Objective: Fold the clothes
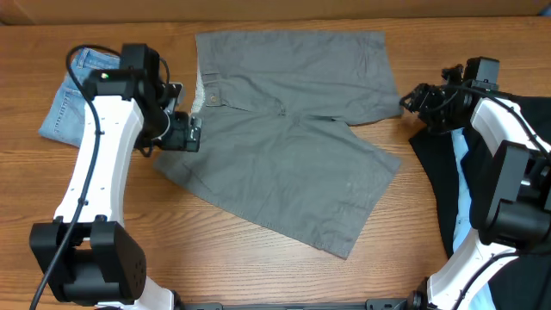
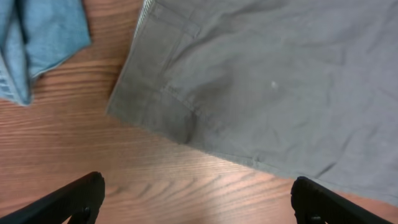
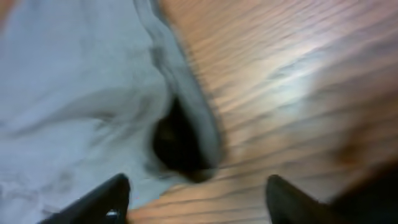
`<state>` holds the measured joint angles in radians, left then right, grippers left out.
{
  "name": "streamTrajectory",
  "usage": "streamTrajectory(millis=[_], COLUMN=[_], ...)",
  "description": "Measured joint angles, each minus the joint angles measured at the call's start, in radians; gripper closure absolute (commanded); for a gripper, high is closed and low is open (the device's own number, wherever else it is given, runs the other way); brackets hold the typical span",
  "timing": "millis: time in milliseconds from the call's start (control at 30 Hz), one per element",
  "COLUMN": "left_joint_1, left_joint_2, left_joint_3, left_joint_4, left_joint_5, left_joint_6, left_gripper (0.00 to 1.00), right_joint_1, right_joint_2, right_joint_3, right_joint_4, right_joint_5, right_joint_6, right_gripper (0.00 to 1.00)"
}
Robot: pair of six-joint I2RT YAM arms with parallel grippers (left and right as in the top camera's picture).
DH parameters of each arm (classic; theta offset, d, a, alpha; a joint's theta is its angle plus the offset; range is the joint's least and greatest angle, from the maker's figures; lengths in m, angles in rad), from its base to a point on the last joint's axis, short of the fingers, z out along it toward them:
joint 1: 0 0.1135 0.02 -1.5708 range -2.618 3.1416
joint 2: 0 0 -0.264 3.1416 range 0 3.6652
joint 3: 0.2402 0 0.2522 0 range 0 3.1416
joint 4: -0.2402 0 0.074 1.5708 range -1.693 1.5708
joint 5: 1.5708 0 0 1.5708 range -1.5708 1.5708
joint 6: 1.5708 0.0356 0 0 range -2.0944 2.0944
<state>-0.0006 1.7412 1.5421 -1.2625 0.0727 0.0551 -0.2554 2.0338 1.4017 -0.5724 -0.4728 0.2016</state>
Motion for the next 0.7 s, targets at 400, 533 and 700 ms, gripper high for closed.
streamTrajectory(millis=[400,533,700], left_joint_1=[0.0,0.0,0.0], left_joint_2=[0.0,0.0,0.0], left_joint_3=[-0.17,-0.193,-0.195], left_joint_4=[0.043,0.051,0.066], left_joint_5=[-0.049,-0.077,-0.09], left_joint_6=[0.0,0.0,0.0], left_gripper=[0.0,0.0,0.0], right_joint_1=[0.113,0.099,0.035], right_joint_2=[-0.005,0.0,0.001], right_joint_3=[0.0,0.0,0.0], right_joint_4=[-0.006,-0.048,-0.073], right_joint_5=[0.081,0.175,0.22], right_joint_6=[-0.085,-0.043,0.006], right_gripper=[0.96,0.96,0.75])
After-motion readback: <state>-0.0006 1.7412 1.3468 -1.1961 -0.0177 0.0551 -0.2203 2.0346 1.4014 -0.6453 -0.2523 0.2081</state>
